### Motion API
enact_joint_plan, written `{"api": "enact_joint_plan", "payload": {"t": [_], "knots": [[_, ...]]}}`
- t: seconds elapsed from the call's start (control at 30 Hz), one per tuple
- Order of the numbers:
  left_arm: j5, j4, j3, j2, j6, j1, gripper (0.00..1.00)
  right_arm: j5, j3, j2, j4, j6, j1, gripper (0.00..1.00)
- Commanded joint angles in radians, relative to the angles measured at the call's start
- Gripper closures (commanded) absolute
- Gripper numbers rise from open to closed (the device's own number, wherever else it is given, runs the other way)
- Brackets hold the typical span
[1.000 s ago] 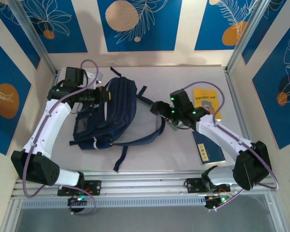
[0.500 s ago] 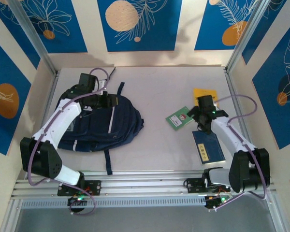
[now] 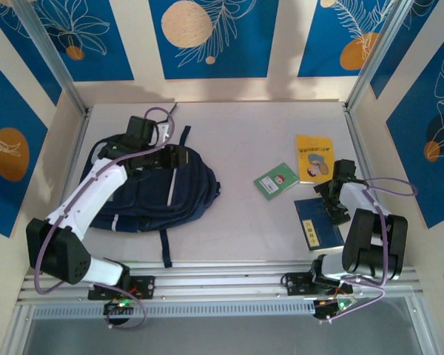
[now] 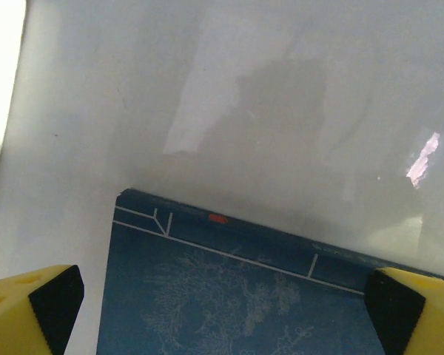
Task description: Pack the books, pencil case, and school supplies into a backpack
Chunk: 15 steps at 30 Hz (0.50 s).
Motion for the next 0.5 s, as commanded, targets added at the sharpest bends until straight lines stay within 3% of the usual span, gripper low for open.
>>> {"api": "enact_joint_plan", "payload": {"t": [0.0, 0.27, 0.47], "knots": [[0.025, 0.028, -0.014, -0.028, 0.025, -0.007, 0.41, -0.201, -0.014, 0.054, 0.038, -0.006, 0.038, 0.00], [0.079, 0.059, -0.015, 0.003, -0.012, -0.039, 0.41, -0.380, -0.053, 0.021, 0.083, 0.008, 0.231, 0.00], [0.130, 0.098, -0.002, 0.057, -0.094, -0.122, 0.40, -0.500, 0.026, 0.092, 0.127, -0.103, 0.411, 0.01]]}}
